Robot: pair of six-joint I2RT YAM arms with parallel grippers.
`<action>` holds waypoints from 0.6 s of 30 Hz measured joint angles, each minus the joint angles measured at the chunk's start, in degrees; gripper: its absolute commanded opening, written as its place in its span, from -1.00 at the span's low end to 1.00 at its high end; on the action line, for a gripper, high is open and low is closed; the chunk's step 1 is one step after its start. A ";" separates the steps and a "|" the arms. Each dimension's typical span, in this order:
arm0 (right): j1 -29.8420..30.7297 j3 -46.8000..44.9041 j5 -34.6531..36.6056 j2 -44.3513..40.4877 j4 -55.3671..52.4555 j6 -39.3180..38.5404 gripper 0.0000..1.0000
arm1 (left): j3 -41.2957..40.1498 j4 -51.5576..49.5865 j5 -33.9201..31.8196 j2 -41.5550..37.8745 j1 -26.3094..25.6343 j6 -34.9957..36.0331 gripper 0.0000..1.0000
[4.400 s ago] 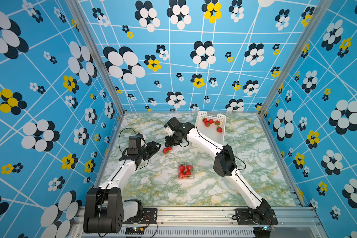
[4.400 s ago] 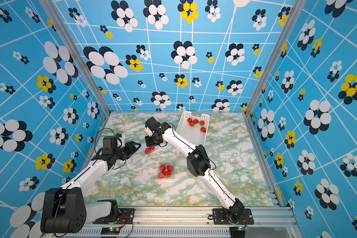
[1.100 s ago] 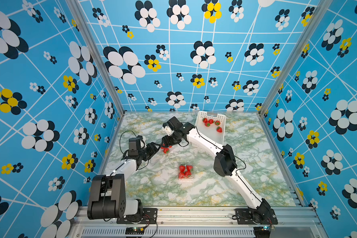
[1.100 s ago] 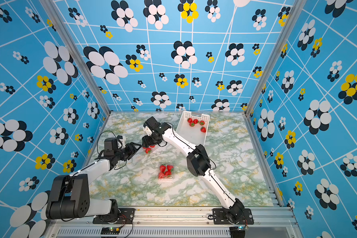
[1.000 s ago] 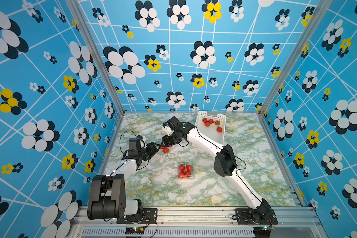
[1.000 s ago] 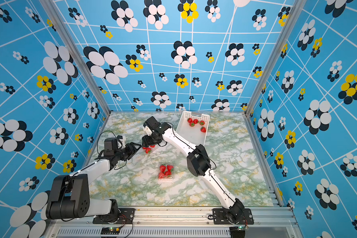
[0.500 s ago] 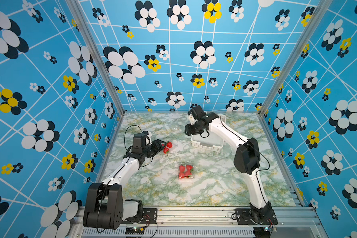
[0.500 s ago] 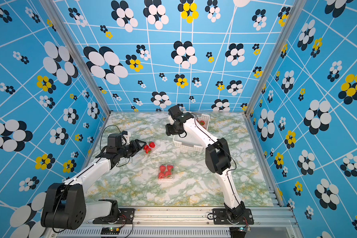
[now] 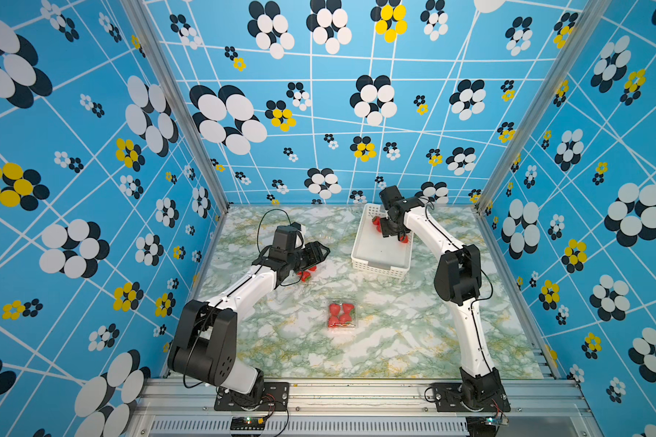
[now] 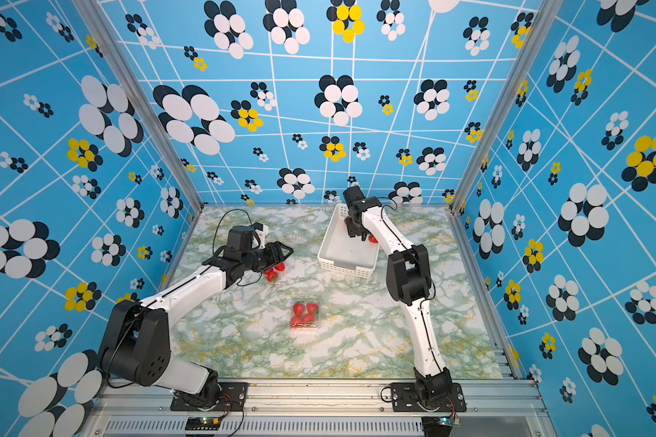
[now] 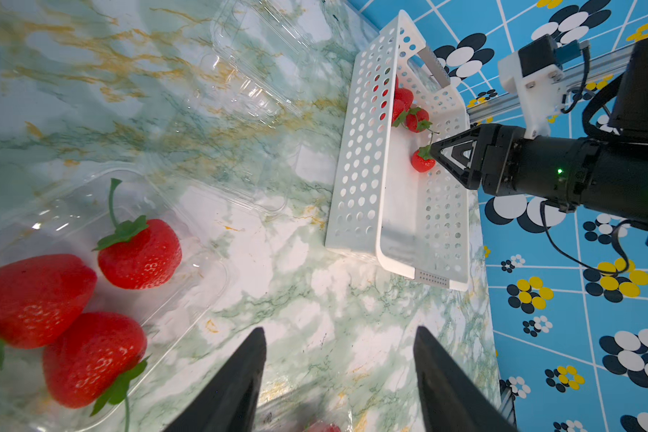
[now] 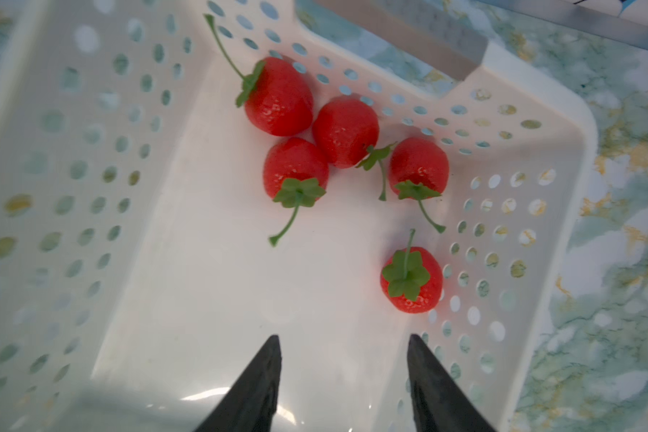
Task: Pack strawberries into containers
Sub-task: Pick up the strawberry from the basket.
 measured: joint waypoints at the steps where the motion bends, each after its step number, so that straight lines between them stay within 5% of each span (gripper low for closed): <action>1: -0.42 1.38 0.96 1.03 -0.85 -0.39 0.11 | 0.24 0.00 -0.04 0.42 -0.26 0.00 0.28; 18: -2.36 5.03 4.39 6.19 -5.46 -2.73 0.10 | 1.03 -0.07 -1.36 1.33 -0.31 0.00 0.27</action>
